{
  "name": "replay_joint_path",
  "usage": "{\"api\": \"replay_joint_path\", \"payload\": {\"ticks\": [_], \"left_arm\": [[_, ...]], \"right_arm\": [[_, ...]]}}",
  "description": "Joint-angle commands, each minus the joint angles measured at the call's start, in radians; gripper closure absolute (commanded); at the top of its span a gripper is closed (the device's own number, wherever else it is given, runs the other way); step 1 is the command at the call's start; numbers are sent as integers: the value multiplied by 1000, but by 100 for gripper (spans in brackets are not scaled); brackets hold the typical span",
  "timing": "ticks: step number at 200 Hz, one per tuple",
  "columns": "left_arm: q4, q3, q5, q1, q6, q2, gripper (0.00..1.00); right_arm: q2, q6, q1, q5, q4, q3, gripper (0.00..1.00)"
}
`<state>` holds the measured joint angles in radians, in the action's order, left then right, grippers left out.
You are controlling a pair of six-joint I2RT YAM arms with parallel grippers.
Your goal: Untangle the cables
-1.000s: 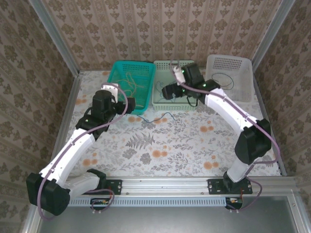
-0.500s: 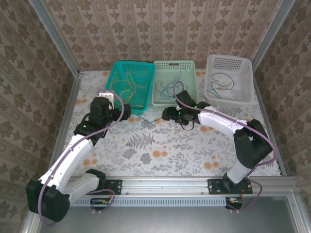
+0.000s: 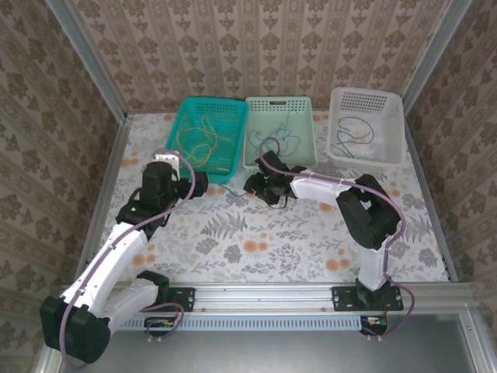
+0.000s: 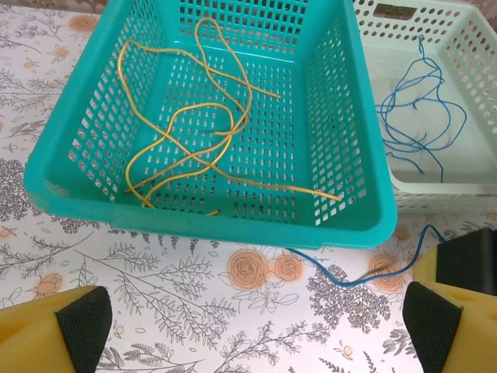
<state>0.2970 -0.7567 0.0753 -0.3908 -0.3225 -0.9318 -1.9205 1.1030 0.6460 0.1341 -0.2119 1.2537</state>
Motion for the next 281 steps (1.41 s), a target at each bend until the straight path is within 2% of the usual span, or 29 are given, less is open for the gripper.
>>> {"api": "replay_joint_path", "payload": {"ticks": [1, 60, 87, 111, 133, 158, 173, 197, 245, 281], "left_arm": [[-21, 14, -6, 11, -25, 20, 0], [-21, 23, -9, 21, -24, 43, 0], [-19, 25, -11, 24, -24, 48, 0], [-14, 25, -12, 25, -24, 55, 0], [-14, 28, -11, 27, -26, 61, 0], [-15, 30, -14, 28, -32, 59, 0], [-17, 33, -14, 27, -37, 60, 0], [-15, 36, -6, 29, -36, 59, 0], [-13, 42, 8, 36, -37, 63, 0], [-28, 50, 3, 50, -50, 61, 0]], "right_arm": [[-41, 48, 1, -57, -28, 52, 48], [-134, 76, -2, -110, -49, 85, 49], [-151, 103, -2, -139, -24, 86, 55], [-150, 110, 3, -147, -14, 67, 67], [-141, 106, 3, -154, -12, 38, 86], [-99, 108, 8, -149, 7, -15, 97], [-59, 105, 18, -154, 15, -51, 100], [19, 81, 37, -151, 22, -90, 100], [197, -76, 82, -160, -81, -115, 100], [344, -194, 122, -197, -82, -148, 100]]}}
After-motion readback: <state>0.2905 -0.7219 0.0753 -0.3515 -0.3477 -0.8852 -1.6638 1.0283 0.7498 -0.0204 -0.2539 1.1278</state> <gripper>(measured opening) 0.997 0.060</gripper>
